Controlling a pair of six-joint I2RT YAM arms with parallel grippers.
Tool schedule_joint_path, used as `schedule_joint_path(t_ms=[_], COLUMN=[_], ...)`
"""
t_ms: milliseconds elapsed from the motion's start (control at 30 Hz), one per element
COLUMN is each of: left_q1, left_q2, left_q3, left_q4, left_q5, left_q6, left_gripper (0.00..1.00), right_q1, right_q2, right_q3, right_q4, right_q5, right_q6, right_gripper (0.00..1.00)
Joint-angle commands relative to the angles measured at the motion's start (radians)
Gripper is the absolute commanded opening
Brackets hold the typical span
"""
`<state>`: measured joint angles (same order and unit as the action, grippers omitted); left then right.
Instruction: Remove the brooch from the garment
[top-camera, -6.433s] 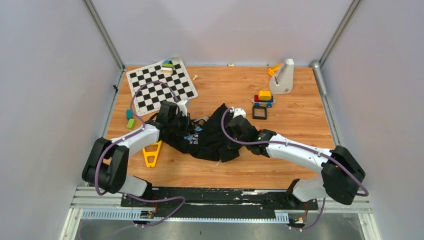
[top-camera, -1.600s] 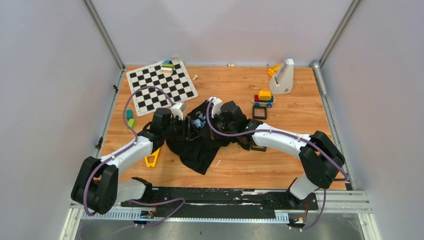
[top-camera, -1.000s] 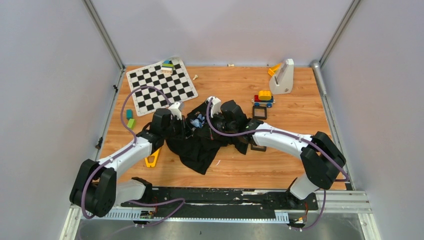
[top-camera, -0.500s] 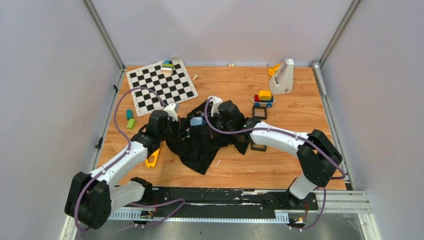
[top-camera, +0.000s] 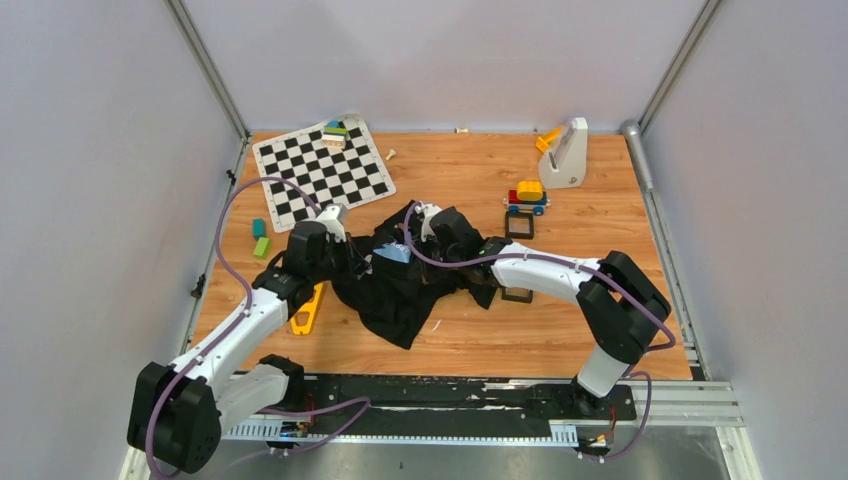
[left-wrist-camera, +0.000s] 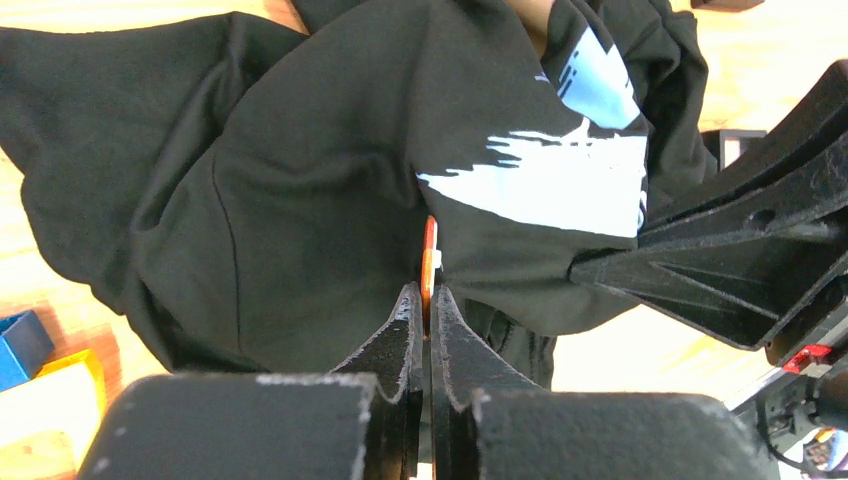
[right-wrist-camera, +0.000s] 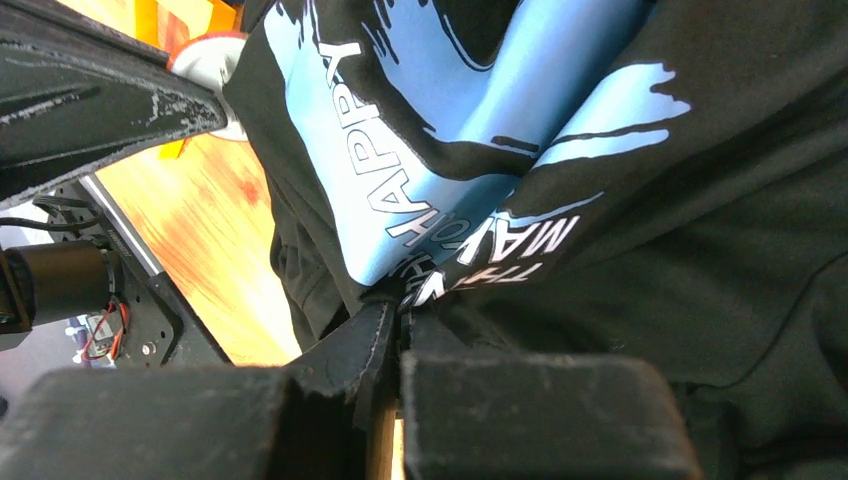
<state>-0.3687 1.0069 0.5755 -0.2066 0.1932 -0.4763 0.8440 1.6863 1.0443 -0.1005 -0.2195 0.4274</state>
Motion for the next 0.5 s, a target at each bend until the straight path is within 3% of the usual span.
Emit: schedule_joint_path(t_ms=[0, 300, 467], left_q1=[0.043, 0.077, 0.077], left_q2=[-0.023, -0.005, -0.004], left_q3=[0.029, 0.028, 0.052], left_q4=[0.049, 0.156, 0.129], left_q5=[0.07, 0.279, 0.39], left_q6=[-0.028, -0.081, -0.081], left_gripper=[0.0, 0.0, 0.0], right_q1=[0.006, 0.01, 0.004], right_q2=[-0.049, -0.075, -0.156], right_q3=[-0.02, -0.067, -0.064], right_q4=[-0.005, 0.022, 0.002], right_q5=[-0.035, -0.075, -0.037], right_q6=[0.055, 0.103, 0.089], right_gripper=[0.0, 0.01, 0.35])
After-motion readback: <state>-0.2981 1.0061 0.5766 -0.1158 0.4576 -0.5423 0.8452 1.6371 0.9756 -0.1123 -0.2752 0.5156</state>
